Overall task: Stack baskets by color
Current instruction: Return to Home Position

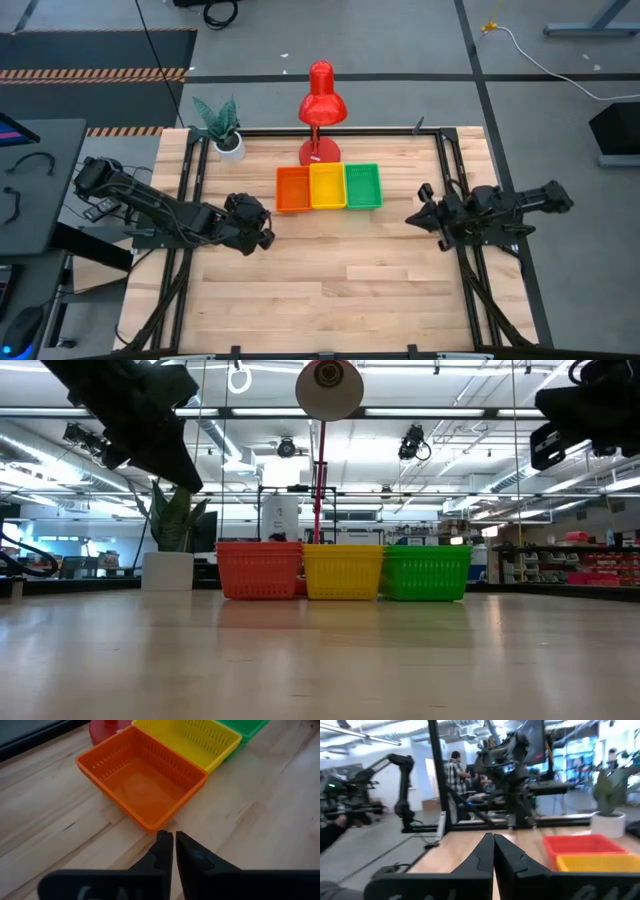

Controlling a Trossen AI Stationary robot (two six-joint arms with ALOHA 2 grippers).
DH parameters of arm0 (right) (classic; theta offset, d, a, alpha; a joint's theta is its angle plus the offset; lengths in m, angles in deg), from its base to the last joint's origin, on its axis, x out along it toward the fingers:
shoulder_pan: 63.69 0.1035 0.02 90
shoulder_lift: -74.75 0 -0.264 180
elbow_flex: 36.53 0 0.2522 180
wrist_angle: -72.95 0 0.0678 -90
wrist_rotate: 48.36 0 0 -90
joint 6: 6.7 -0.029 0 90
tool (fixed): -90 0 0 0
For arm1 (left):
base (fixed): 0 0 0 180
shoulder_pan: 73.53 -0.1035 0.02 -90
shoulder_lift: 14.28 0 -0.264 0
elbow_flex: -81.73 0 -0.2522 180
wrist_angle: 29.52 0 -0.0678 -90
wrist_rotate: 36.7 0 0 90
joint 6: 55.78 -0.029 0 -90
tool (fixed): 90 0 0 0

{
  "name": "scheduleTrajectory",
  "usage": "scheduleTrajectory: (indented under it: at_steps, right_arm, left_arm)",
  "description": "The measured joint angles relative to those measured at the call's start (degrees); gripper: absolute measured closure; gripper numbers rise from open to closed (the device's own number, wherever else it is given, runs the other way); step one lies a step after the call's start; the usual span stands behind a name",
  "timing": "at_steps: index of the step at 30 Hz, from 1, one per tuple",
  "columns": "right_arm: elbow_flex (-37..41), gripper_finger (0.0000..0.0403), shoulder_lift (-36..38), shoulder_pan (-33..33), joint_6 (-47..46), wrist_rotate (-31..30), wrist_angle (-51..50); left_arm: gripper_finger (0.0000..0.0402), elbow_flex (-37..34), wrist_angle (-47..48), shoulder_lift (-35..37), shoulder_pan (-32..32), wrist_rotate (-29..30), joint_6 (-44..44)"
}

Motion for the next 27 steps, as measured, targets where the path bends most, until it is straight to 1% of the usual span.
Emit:
scheduleTrajectory:
  at_steps: [4,5,8,11,13,15,17,19,22,25,27]
  right_arm:
    - [0.2,0.0396,0.0,-2.6,3.4,-0.1,0.3]
    - [0.2,0.0396,0.0,-3.7,3.8,0.2,0.3]
    - [0.2,0.0397,-0.1,-7.3,3.6,3.6,-0.2]
    - [0.3,0.0397,-0.1,-10.4,2.1,8.0,-1.4]
    - [0.3,0.0397,-0.1,-11.7,1.3,9.2,-2.3]
    - [0.3,0.0395,-0.1,-12.5,1.0,9.0,-2.6]
    - [0.3,0.0391,-0.1,-12.9,1.1,7.9,-2.9]
    - [0.3,0.0387,-0.1,-13.1,1.2,6.4,-2.8]
    - [0.3,0.0384,-0.1,-13.1,1.0,5.8,-2.7]
    - [0.3,0.0384,-0.1,-13.1,-0.3,5.8,-2.6]
    - [0.3,0.0384,-0.1,-13.1,-1.3,5.8,-2.6]
  left_arm:
    - [0.0378,0.0,-0.6,-0.4,0.0,0.2,0.2]
    - [0.0377,0.0,-0.7,-0.6,-0.1,0.4,-0.9]
    - [0.0372,-1.2,-5.3,-0.4,-1.4,3.2,-4.7]
    - [0.0368,-3.8,-8.6,2.4,-4.4,4.2,-10.0]
    - [0.0367,-6.5,-11.2,5.9,-7.2,3.6,-11.9]
    - [0.0369,-10.5,-14.4,10.7,-9.6,0.7,-15.0]
    - [0.0372,-15.4,-21.1,16.6,-11.9,-4.1,-19.4]
    - [0.0376,-21.0,-29.9,22.9,-13.8,-10.7,-25.0]
    - [0.0378,-30.1,-44.1,31.6,-16.5,-20.8,-32.4]
    - [0.0375,-38.2,-56.0,38.9,-19.5,-27.8,-35.6]
    - [0.0372,-42.3,-59.2,43.1,-21.5,-31.6,-36.6]
